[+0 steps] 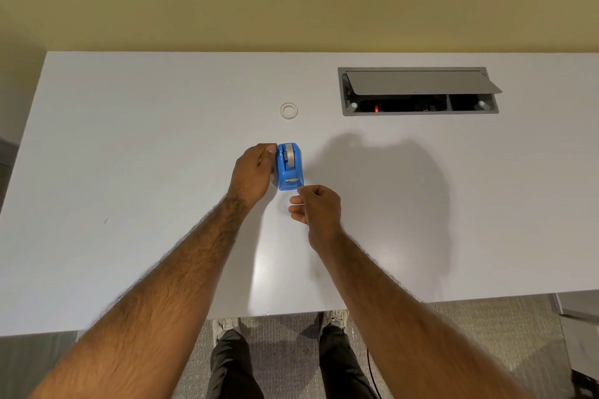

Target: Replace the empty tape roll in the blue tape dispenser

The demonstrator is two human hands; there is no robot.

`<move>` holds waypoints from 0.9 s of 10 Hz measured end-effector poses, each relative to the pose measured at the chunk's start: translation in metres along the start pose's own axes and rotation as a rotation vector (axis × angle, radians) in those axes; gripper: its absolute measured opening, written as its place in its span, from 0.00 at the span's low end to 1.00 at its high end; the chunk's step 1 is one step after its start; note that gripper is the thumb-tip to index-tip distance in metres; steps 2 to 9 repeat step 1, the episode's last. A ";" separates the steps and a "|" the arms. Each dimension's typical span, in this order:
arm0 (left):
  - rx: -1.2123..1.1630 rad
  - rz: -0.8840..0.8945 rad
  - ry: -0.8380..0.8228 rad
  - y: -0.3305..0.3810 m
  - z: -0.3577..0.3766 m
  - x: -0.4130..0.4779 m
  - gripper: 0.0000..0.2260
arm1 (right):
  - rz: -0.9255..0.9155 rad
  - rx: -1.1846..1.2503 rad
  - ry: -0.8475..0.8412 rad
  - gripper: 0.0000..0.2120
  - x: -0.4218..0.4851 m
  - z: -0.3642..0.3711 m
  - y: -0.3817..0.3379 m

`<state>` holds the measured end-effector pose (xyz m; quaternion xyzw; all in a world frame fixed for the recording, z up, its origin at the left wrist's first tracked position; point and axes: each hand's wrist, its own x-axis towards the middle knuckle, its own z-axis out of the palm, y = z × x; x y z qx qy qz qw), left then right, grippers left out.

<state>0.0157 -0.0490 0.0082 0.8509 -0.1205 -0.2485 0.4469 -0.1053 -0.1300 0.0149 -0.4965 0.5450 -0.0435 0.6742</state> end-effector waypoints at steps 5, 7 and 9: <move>0.013 -0.001 0.023 -0.006 -0.001 -0.001 0.18 | -0.010 -0.010 0.007 0.03 0.002 -0.001 0.001; 0.013 -0.001 0.023 -0.006 -0.001 -0.001 0.18 | -0.010 -0.010 0.007 0.03 0.002 -0.001 0.001; 0.013 -0.001 0.023 -0.006 -0.001 -0.001 0.18 | -0.010 -0.010 0.007 0.03 0.002 -0.001 0.001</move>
